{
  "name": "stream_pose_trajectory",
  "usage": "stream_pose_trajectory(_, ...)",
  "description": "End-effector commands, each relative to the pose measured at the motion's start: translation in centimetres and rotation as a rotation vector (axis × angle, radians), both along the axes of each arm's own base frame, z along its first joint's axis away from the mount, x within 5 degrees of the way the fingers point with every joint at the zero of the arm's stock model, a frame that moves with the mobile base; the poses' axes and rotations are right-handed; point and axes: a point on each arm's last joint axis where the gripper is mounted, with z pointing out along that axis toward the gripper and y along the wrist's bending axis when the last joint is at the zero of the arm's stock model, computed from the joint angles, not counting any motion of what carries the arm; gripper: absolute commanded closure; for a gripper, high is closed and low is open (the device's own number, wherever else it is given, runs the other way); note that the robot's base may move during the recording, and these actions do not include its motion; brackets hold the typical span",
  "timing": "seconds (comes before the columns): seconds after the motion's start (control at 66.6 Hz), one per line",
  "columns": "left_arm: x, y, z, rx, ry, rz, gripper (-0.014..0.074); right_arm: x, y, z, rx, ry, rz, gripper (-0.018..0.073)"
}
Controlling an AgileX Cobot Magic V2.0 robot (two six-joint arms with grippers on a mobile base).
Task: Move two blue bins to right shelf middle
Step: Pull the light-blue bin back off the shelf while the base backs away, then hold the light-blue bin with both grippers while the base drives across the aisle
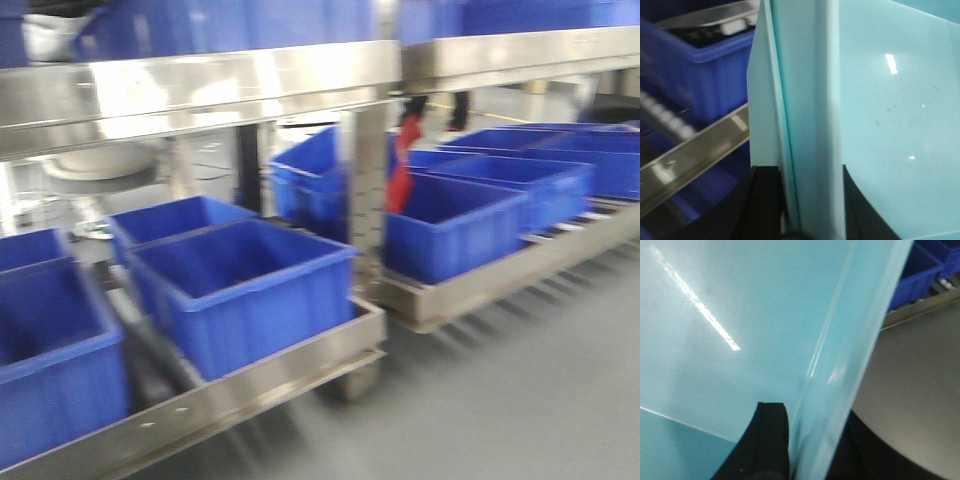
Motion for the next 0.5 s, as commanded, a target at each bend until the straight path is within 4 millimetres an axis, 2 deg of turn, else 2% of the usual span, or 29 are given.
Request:
stream_pose_trajectory(0.0,-0.93,-0.58,2.32,-0.140,-0.128,-0.034,0.0707,-0.45,0.53,1.19,0.055,-0.076,0.054,0.0713)
stream_pose_trajectory(0.48,-0.93,-0.58,2.32,-0.140,-0.128,-0.034,0.0707,-0.45,0.53,1.19,0.055,-0.076,0.054,0.0713)
